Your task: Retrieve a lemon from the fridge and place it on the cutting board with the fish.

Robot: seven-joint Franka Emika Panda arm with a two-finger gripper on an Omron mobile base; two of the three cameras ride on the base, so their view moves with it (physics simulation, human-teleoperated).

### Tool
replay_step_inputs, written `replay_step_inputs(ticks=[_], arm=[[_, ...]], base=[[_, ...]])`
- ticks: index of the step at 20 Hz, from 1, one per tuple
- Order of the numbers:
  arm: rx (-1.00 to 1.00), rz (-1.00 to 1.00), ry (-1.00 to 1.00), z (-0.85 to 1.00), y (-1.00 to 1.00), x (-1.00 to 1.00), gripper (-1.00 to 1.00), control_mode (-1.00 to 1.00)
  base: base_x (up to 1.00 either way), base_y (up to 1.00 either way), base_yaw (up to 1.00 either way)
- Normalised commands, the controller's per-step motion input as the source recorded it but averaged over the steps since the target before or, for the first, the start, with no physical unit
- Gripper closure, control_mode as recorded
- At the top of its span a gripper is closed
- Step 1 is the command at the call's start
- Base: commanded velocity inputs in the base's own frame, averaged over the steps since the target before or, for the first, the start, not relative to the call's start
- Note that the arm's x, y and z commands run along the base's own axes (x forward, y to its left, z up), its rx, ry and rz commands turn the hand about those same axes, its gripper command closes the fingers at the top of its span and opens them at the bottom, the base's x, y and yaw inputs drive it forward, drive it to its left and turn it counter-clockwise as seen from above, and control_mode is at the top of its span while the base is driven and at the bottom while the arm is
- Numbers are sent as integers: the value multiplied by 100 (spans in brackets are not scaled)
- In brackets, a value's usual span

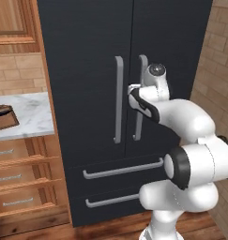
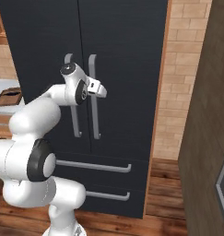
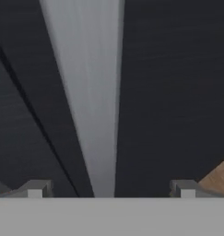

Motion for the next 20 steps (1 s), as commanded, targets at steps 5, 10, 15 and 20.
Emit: replay_step_inputs(ticks=[5, 10, 15, 20], arm=[[8, 9, 0, 0, -1, 29, -100, -100], [2, 11, 0, -1, -9, 45, -100, -100], [0, 5, 0, -8, -7, 56, -100, -100], [0, 5, -5, -9, 0, 48, -100, -100]], base=[[0, 0, 0], [0, 0, 0], [0, 0, 0], [0, 0, 0]])
